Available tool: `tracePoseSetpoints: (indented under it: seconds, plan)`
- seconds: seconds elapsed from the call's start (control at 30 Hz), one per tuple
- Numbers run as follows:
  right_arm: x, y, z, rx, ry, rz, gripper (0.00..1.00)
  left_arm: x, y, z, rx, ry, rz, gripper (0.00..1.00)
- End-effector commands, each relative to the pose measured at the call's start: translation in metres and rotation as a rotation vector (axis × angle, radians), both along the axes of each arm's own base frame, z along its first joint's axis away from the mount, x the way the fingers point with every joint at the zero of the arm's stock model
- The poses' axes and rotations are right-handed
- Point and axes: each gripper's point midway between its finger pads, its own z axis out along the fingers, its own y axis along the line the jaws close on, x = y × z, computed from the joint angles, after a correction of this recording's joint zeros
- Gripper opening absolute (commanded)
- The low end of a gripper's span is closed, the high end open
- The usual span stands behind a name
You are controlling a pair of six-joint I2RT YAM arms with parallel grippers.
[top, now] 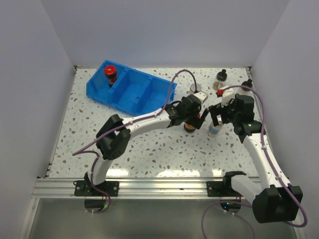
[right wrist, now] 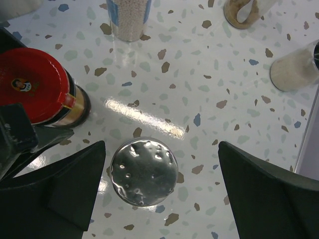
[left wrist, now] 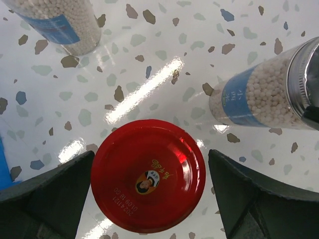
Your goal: Organize the condiment bottles
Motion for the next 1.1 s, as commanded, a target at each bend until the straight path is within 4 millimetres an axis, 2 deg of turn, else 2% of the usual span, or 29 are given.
tracePoseSetpoints:
  seconds: [0.0, 0.03, 0.13, 0.2, 0.23, 0.27, 0.3, 0.37, 0.4, 0.47, 0.5, 0.57, 0.6, 0.67, 0.7, 0.73, 0.77, 0.8, 0.83, 0.87, 0.93, 0.97, 1.03, 1.07]
  plan:
    - [0.007, -0.003, 0.02, 0.001, -0.07, -0.015, 0.99, 0.01, -0.004, 0.011, 0.018, -0.038, 0.005, 0.97]
    - [0.008, -0.003, 0.02, -0.001, -0.068, -0.015, 0.99, 0.011, -0.005, 0.01, 0.019, -0.036, 0.004, 0.95]
    - [0.007, -0.003, 0.02, -0.001, -0.07, -0.017, 0.99, 0.01, -0.006, 0.008, 0.025, -0.033, -0.005, 0.8]
    - [0.008, -0.004, 0.021, -0.003, -0.073, -0.017, 0.99, 0.011, -0.004, 0.008, 0.031, -0.04, 0.001, 0.52]
    - [0.008, -0.004, 0.021, -0.004, -0.073, -0.018, 0.99, 0.012, -0.005, 0.017, 0.012, -0.056, -0.003, 0.36]
    - [0.008, -0.004, 0.02, -0.004, -0.072, -0.018, 0.99, 0.01, -0.002, 0.018, 0.013, -0.06, -0.004, 0.08]
    - [0.007, -0.004, 0.021, -0.003, -0.073, -0.017, 0.98, 0.01, 0.0, 0.033, -0.013, -0.08, -0.002, 0.0]
    - [0.007, -0.004, 0.021, -0.005, -0.074, -0.016, 0.98, 0.009, 0.007, 0.047, -0.021, -0.113, 0.004, 0.0]
    - [0.007, -0.004, 0.022, -0.005, -0.077, -0.018, 0.99, 0.008, 0.013, 0.072, -0.051, -0.147, 0.01, 0.0]
    - [0.007, -0.004, 0.021, -0.006, -0.077, -0.016, 0.99, 0.007, 0.027, 0.086, -0.041, -0.184, 0.026, 0.0]
    - [0.007, -0.004, 0.022, -0.006, -0.077, -0.016, 0.99, 0.006, 0.038, 0.111, -0.067, -0.22, 0.037, 0.0]
    - [0.006, -0.003, 0.022, -0.004, -0.078, -0.013, 0.99, 0.006, 0.059, 0.121, -0.046, -0.241, 0.056, 0.0]
    - [0.006, -0.003, 0.022, -0.003, -0.078, -0.012, 0.99, 0.011, 0.077, 0.143, -0.073, -0.265, 0.083, 0.0]
    - [0.007, -0.003, 0.023, -0.002, -0.081, -0.01, 0.99, 0.016, 0.1, 0.149, -0.084, -0.25, 0.096, 0.0]
    - [0.006, -0.003, 0.023, -0.002, -0.08, -0.01, 0.99, 0.03, 0.129, 0.165, -0.108, -0.264, 0.147, 0.0]
    - [0.006, -0.002, 0.023, -0.002, -0.079, -0.007, 0.98, 0.036, 0.143, 0.167, -0.113, -0.262, 0.168, 0.0]
    - [0.006, -0.003, 0.023, -0.003, -0.08, -0.008, 0.99, 0.052, 0.17, 0.172, -0.107, -0.272, 0.227, 0.0]
    - [0.006, -0.002, 0.023, -0.001, -0.082, -0.006, 0.99, 0.055, 0.187, 0.184, -0.112, -0.291, 0.254, 0.0]
    - [0.006, -0.002, 0.023, -0.001, -0.082, -0.006, 0.99, 0.061, 0.2, 0.188, -0.107, -0.304, 0.278, 0.0]
    - [0.006, -0.002, 0.022, -0.001, -0.079, -0.006, 0.99, 0.074, 0.226, 0.194, -0.102, -0.316, 0.339, 0.0]
    - [0.006, -0.002, 0.022, -0.002, -0.077, -0.004, 0.99, 0.085, 0.256, 0.204, -0.097, -0.342, 0.41, 0.0]
    - [0.006, -0.002, 0.022, -0.002, -0.076, -0.004, 0.99, 0.096, 0.284, 0.214, -0.108, -0.368, 0.482, 0.0]
    - [0.006, -0.001, 0.022, 0.0, -0.077, -0.001, 0.99, 0.104, 0.308, 0.221, -0.14, -0.388, 0.543, 0.0]
    - [0.006, -0.002, 0.022, -0.002, -0.074, -0.004, 0.99, 0.111, 0.333, 0.228, -0.154, -0.409, 0.595, 0.0]
